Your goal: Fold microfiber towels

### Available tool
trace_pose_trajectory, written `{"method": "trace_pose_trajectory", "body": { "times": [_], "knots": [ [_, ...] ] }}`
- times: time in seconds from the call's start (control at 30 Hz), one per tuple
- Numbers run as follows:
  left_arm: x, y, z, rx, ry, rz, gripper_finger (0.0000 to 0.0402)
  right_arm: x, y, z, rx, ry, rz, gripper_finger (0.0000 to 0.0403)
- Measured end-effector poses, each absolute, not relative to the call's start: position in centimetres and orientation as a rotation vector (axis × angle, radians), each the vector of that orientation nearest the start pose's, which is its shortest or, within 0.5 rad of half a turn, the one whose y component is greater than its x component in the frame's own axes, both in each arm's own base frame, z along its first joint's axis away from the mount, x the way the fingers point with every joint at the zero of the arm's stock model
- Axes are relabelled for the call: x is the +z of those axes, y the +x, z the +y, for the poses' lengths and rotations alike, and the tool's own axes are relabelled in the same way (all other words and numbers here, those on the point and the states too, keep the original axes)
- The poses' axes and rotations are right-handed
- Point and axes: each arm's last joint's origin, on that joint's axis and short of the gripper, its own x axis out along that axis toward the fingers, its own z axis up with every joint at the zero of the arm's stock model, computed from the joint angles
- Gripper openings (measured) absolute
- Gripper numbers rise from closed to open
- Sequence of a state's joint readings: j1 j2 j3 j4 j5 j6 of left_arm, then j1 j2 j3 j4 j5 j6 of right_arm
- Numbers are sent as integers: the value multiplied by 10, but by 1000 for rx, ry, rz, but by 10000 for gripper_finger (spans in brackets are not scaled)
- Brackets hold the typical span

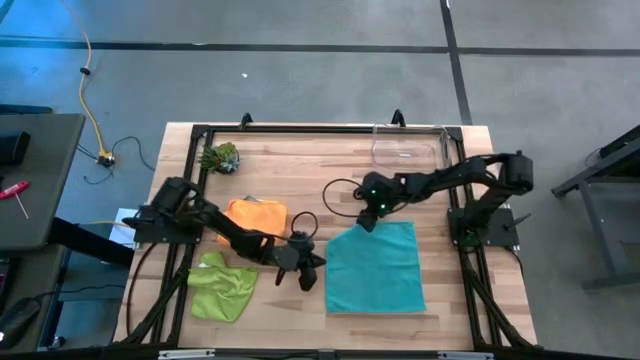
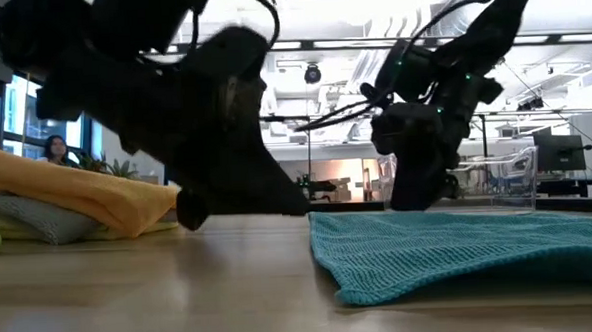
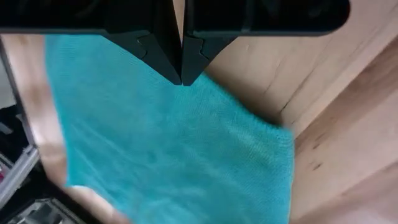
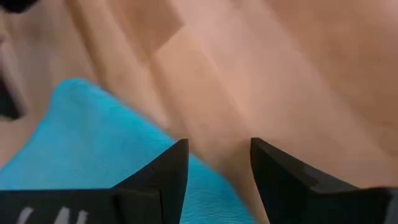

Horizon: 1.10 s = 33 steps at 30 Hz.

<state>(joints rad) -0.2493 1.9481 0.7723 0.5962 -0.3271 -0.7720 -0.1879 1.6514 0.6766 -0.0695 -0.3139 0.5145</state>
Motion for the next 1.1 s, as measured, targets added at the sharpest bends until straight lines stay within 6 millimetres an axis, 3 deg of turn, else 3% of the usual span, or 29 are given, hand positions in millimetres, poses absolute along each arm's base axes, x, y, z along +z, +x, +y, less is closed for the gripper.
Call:
{"method": "trace_pose_trajectory", "body": {
  "times": [0.27, 0.57, 0.9, 1.1],
  "knots": [
    [77, 343, -75, 328, -607, 504, 0, 128, 278, -34, 17, 850, 1202, 165],
    [75, 342, -74, 351, -577, 512, 0, 150, 296, -28, 95, 865, 1139, 165],
    [72, 340, -73, 351, -528, 546, 0, 168, 306, 25, 283, 797, 1173, 165],
    [69, 338, -73, 350, -485, 587, 0, 199, 298, 56, 362, 615, 1084, 165]
  ]
}}
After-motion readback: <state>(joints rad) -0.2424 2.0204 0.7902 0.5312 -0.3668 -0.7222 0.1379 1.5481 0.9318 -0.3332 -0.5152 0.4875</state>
